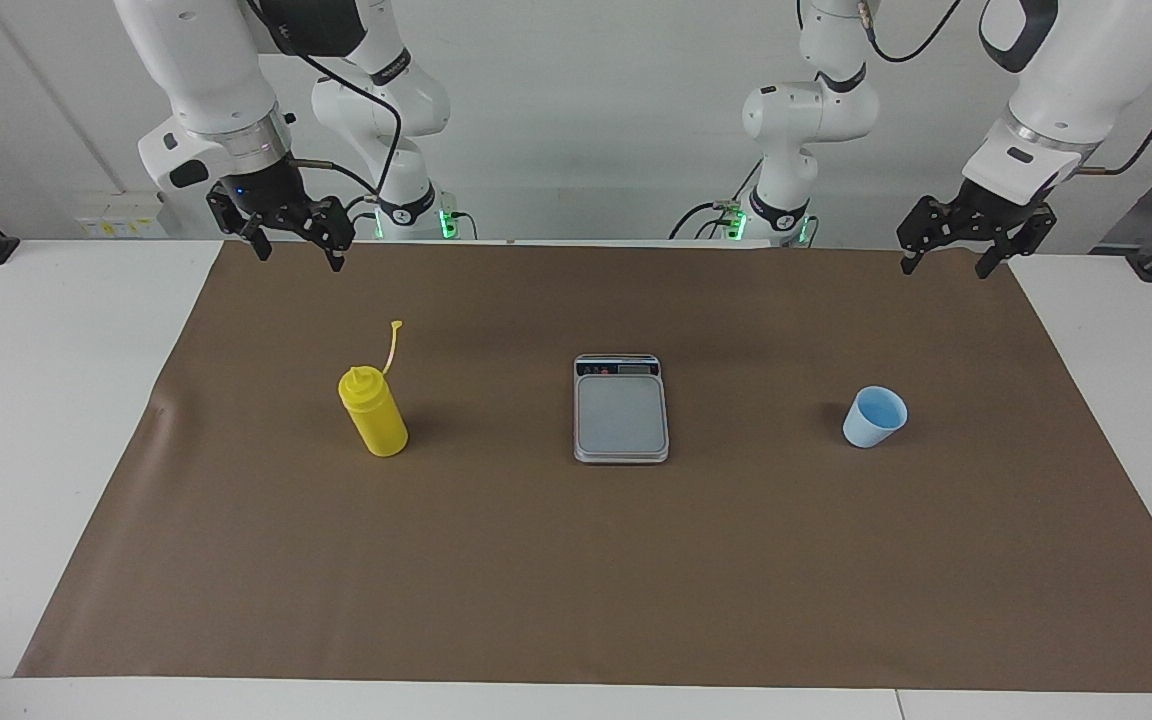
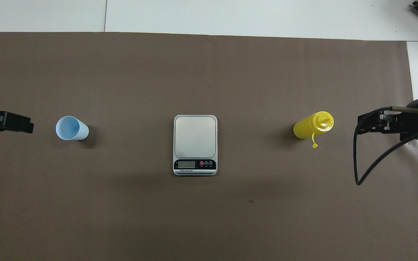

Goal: Pour seasoning into cup on scale with both arms

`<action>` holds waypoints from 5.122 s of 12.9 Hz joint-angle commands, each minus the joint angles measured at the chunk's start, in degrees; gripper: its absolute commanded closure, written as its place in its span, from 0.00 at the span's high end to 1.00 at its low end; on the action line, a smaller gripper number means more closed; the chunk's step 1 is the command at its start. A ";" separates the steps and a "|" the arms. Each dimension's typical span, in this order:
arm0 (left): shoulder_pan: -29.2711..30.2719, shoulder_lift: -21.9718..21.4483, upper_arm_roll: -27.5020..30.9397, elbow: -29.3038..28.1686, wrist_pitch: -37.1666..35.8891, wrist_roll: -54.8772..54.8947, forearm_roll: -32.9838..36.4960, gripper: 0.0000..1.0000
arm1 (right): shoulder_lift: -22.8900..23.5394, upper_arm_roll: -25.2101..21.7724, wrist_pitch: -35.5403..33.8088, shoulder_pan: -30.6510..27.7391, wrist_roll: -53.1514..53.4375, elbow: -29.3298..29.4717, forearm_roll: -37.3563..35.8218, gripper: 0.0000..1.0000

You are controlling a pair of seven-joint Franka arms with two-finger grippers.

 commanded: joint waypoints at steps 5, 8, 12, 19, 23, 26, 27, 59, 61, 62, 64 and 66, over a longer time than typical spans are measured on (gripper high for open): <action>-0.68 -1.75 0.40 -1.85 0.66 -0.53 1.27 1.00 | -0.49 0.40 -0.30 -0.80 -1.13 -0.60 0.13 1.00; -0.51 -1.75 0.48 -2.03 0.66 -0.71 1.01 1.00 | -0.49 0.40 -0.30 -0.71 -1.13 -0.60 0.13 1.00; -0.24 -1.75 0.48 -2.03 0.75 -0.88 1.01 1.00 | -0.49 0.40 -0.30 -0.80 -1.13 -0.60 0.13 1.00; -0.15 -1.58 0.48 -2.03 1.19 -0.79 1.01 1.00 | -0.49 0.40 -0.30 -0.71 -1.13 -0.60 0.13 1.00; -0.07 2.00 0.57 -1.07 3.37 -0.79 1.36 1.00 | -0.49 0.40 -0.30 -0.80 -1.13 -0.60 0.13 1.00; 1.16 5.88 0.92 -1.33 7.94 -0.97 1.10 1.00 | -0.49 0.40 -0.30 -0.71 -1.13 -0.60 0.13 1.00; 1.60 7.89 0.92 -1.67 9.52 -1.14 1.10 1.00 | -0.49 0.40 -0.30 -0.71 -1.13 -0.60 0.13 1.00; -3.12 14.15 0.40 -5.65 20.62 -21.05 -4.96 0.00 | -0.49 0.40 -0.30 -0.71 -1.13 -0.60 0.13 1.00; -9.26 14.59 0.48 -5.28 22.53 -27.48 -5.14 0.00 | -0.49 0.40 -0.30 -0.80 -1.13 -0.60 0.13 1.00; -11.73 14.59 0.40 -5.80 25.15 -30.12 -5.23 0.00 | -0.49 0.40 -0.30 -0.80 -1.13 -0.60 0.13 1.00; -16.74 14.77 0.40 -6.16 28.25 -34.52 -5.23 0.00 | -0.49 0.40 -0.30 -0.80 -1.13 -0.60 0.13 1.00; -21.75 15.64 0.40 -6.16 30.36 -38.74 -5.23 0.00 | -0.49 0.40 -0.30 -0.80 -1.13 -0.60 0.13 1.00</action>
